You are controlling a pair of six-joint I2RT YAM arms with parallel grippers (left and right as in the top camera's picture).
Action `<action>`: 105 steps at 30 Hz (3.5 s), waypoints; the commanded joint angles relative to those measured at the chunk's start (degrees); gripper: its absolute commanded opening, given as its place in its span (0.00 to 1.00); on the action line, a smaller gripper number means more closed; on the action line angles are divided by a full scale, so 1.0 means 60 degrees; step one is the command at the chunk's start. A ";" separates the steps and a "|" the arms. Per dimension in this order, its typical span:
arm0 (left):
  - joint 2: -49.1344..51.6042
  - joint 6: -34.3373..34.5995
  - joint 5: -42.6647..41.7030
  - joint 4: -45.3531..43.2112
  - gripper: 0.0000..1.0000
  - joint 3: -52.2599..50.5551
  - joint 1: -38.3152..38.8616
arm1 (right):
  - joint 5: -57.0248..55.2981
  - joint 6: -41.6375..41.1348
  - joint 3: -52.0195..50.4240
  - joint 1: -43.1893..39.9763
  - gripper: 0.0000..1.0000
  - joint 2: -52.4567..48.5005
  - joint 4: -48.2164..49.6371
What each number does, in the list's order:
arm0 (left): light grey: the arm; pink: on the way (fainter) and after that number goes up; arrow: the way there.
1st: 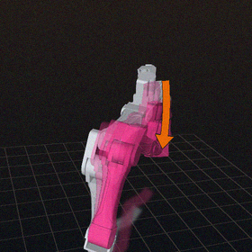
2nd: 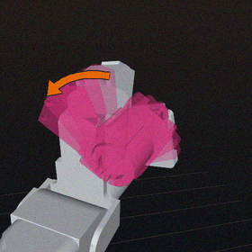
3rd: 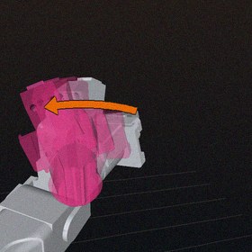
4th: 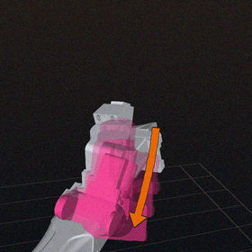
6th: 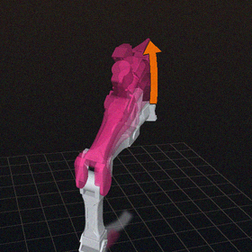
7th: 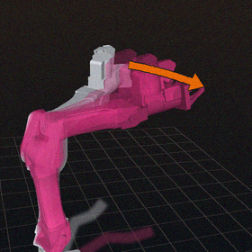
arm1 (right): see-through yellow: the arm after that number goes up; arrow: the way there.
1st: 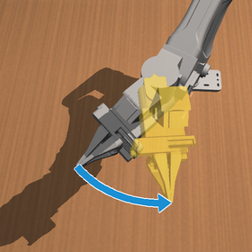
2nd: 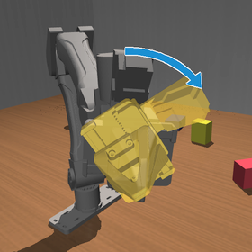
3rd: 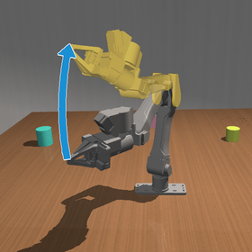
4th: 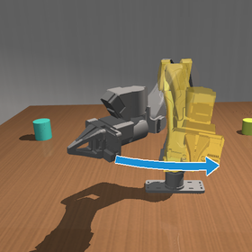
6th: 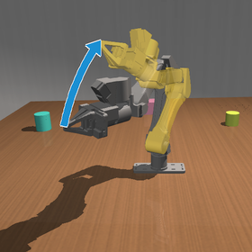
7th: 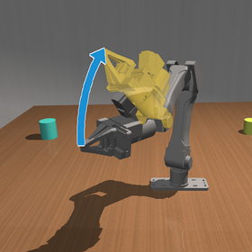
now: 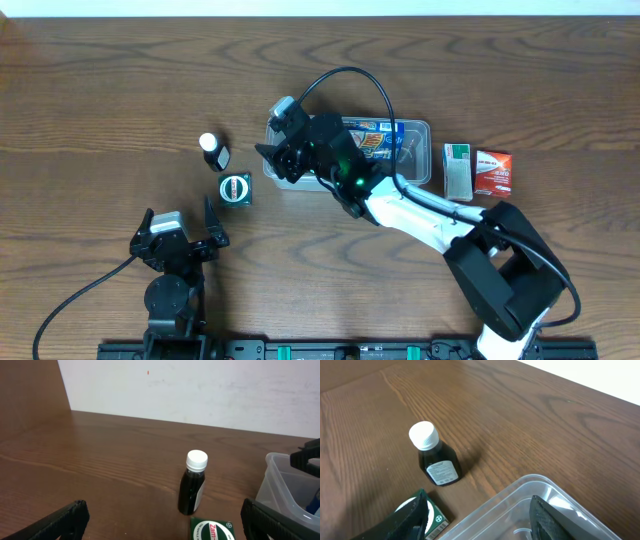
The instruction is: Pack container
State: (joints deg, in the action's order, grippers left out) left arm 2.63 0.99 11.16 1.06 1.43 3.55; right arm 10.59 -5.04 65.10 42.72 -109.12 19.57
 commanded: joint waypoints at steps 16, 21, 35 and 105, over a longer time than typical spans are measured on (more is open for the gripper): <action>0.0018 -0.0168 0.0259 0.0310 0.98 -0.0200 0.0004 | -0.0958 -0.0685 0.0095 -0.0678 0.61 -0.0219 0.0000; 0.0018 -0.0168 0.0259 0.0310 0.98 -0.0200 0.0004 | -0.0284 -0.0761 0.0095 -0.0878 0.62 -0.0219 0.0029; 0.0018 -0.0164 0.0259 0.0310 0.98 -0.0200 0.0004 | -0.1443 -0.1235 0.0095 -0.0885 0.61 -0.0219 -0.0211; 0.0018 -0.0168 0.0259 0.0310 0.98 -0.0200 0.0004 | -0.0539 -0.1730 0.0098 -0.3020 0.01 0.1668 -0.4411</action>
State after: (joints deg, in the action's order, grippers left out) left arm 2.63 0.99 11.16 1.06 1.43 3.55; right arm 6.11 -14.26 65.19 24.56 -99.37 -6.68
